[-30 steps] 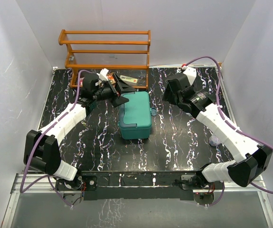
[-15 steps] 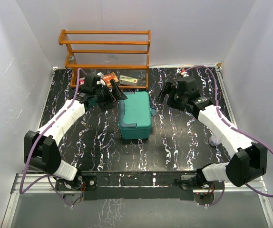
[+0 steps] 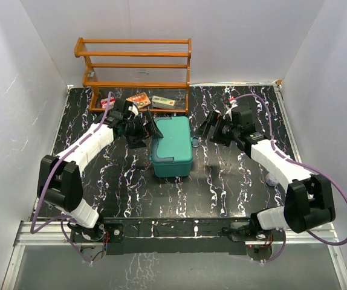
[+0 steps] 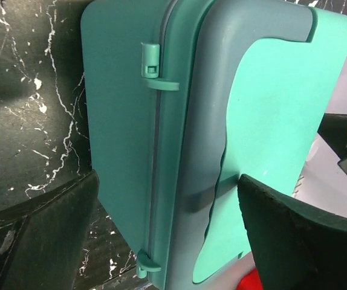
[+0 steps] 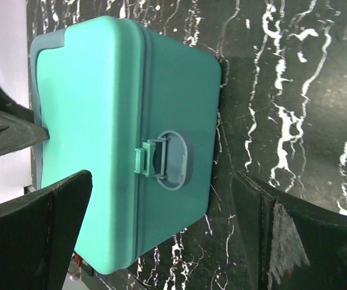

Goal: Organize the medicine kit

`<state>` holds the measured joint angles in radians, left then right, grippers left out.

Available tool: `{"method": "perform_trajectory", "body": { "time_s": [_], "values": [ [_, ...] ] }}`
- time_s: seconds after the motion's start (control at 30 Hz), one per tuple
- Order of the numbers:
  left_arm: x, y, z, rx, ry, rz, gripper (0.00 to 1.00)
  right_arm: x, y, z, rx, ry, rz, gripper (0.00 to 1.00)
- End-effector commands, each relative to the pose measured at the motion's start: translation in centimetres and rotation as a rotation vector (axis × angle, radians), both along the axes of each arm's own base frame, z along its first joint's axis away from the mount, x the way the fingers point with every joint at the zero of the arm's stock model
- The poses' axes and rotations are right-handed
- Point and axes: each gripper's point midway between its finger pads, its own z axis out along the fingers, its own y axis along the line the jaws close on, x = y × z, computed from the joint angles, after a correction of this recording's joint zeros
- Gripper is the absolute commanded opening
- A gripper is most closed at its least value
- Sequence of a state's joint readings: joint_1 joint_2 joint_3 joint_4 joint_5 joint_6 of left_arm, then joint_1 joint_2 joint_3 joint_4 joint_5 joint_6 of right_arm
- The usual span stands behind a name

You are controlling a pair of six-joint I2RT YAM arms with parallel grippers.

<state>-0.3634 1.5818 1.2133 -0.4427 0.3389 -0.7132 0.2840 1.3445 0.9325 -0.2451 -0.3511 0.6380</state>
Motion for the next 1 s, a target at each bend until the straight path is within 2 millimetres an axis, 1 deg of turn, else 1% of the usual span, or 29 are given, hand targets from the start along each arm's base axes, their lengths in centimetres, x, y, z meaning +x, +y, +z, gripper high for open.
{"method": "perform_trajectory", "body": {
  "time_s": [0.0, 0.1, 0.17, 0.23, 0.33, 0.4, 0.53, 0.63, 0.7, 0.77, 0.9, 0.97],
  "values": [
    [-1.2, 0.0, -1.5, 0.015, 0.065, -0.036, 0.95, 0.9, 2.2, 2.5, 0.098, -0.125, 0.115, 0.98],
    [-1.3, 0.0, -1.9, 0.018, 0.079, -0.04, 0.93, 0.8, 2.9, 2.3, 0.119, -0.122, 0.149, 0.98],
    [-1.4, -0.1, -2.1, 0.017, 0.085, -0.042, 0.92, 1.0, 2.9, 2.0, 0.124, -0.11, 0.141, 0.98],
    [-1.4, 0.0, -2.3, 0.021, 0.091, -0.038, 0.91, 1.3, 2.6, 1.0, 0.113, -0.076, 0.105, 0.98],
    [-1.5, 0.1, -2.6, 0.028, 0.099, -0.033, 0.9, 1.8, 2.0, -1.3, 0.098, -0.007, 0.033, 0.98],
    [-1.6, 0.2, -2.7, 0.03, 0.102, -0.031, 0.9, 2.1, 2.3, -1.8, 0.12, 0.019, 0.024, 0.98],
    [-1.6, 0.3, -2.8, 0.033, 0.11, -0.03, 0.9, 2.6, 3.6, -0.4, 0.199, -0.005, 0.061, 0.98],
    [-1.6, 0.1, -2.8, 0.028, 0.111, -0.032, 0.9, 2.6, 4.5, 0.4, 0.269, -0.013, 0.093, 0.98],
    [-1.5, 0.1, -2.6, 0.025, 0.113, -0.027, 0.9, 2.2, 5.2, 0.6, 0.34, 0.037, 0.108, 0.98],
    [-1.3, -0.1, -2.0, 0.016, 0.107, -0.021, 0.9, 1.8, 5.9, 1.0, 0.395, 0.077, 0.127, 0.98],
    [-0.6, -0.5, -1.0, -0.012, 0.081, -0.01, 0.9, 1.5, 6.1, 1.4, 0.423, 0.107, 0.129, 0.98],
    [-0.4, -0.7, -0.8, -0.02, 0.079, -0.006, 0.9, 1.4, 6.1, 1.4, 0.417, 0.116, 0.129, 0.98]
  ]
}}
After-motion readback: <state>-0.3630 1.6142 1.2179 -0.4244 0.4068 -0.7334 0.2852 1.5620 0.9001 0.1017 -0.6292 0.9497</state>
